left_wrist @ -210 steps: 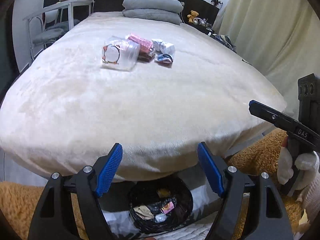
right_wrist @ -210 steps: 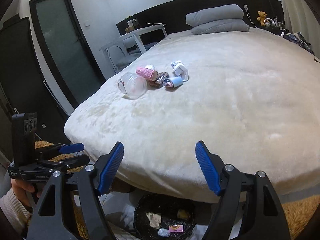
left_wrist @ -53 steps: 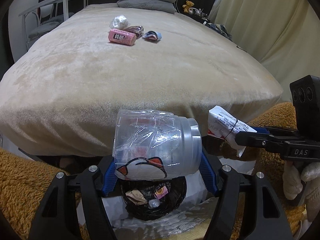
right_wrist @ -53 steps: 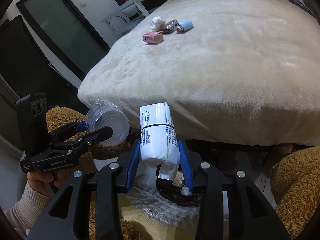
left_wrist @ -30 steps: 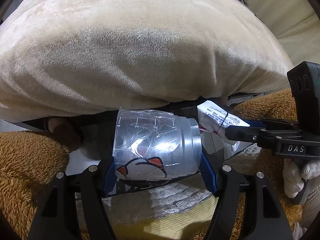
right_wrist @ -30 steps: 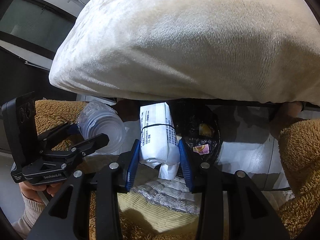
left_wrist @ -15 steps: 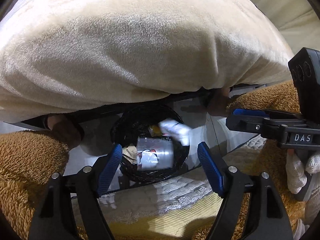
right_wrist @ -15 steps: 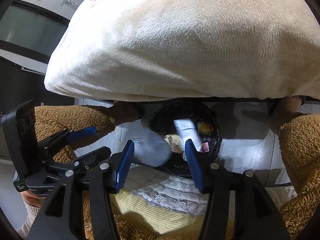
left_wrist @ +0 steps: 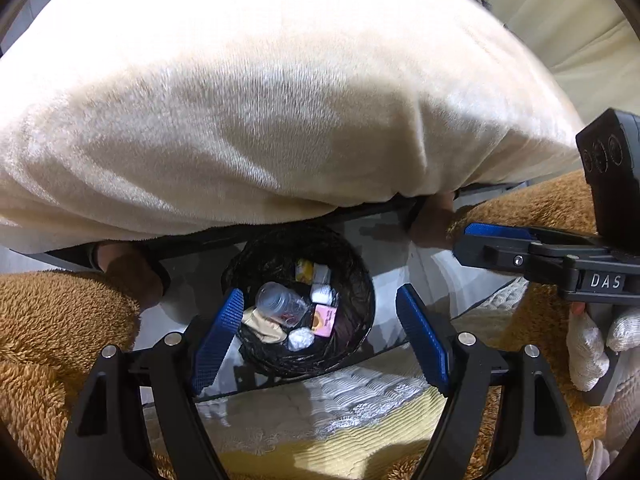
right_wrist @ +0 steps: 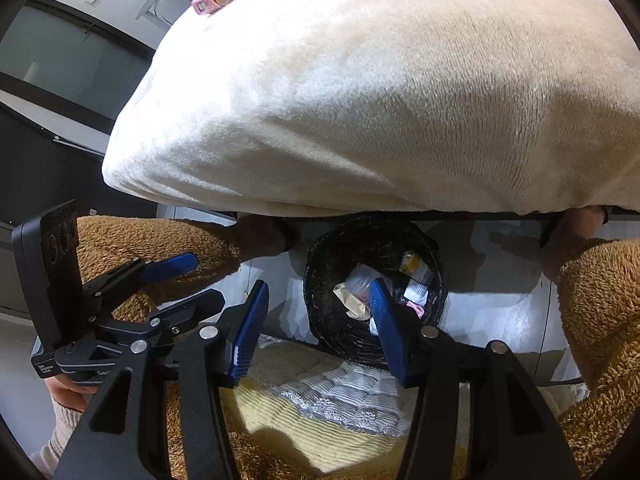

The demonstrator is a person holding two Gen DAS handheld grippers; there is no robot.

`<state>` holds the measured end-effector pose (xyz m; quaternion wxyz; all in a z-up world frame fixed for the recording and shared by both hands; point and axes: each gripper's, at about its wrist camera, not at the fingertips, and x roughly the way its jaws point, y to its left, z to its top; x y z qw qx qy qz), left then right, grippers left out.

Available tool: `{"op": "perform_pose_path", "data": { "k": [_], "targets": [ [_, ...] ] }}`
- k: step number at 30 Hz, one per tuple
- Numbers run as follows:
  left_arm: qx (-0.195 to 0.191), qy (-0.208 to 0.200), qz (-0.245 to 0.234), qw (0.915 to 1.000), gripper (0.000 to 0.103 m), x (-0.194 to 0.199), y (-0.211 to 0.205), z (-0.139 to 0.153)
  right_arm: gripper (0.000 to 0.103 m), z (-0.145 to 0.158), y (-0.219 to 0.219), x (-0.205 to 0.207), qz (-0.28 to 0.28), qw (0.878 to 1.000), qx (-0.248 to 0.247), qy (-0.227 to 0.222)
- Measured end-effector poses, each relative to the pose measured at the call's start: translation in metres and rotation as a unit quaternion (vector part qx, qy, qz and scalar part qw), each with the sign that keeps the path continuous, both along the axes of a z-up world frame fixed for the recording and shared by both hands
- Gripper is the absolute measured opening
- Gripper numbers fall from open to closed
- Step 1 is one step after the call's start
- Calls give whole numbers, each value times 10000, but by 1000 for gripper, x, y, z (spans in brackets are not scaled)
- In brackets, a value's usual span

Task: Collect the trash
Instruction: 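Raise both tools back toward the remaining trash on the bed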

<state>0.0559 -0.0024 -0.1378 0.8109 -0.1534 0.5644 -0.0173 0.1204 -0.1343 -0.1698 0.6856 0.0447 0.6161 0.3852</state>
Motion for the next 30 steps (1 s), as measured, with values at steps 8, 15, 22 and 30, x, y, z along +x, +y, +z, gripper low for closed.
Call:
{"op": "perform_pose_path", "data": {
  "k": [8,15,22,30],
  "targets": [
    [149,-821,120,9964,77,-12,5,34,54,45,-12,-8,14,9938,500,-994],
    [341,-1478,105,9884,77,-7,18,66,54,84,-12,3,183,9788,810,-1874],
    [773,-1820,-1,9803,77,13,36,98,55,116,2,32,414,9608,737,-2641],
    [836,-2050,28,9752,77,53,69,122,55,125,27,84,386,9550,767,-2840]
  ]
}}
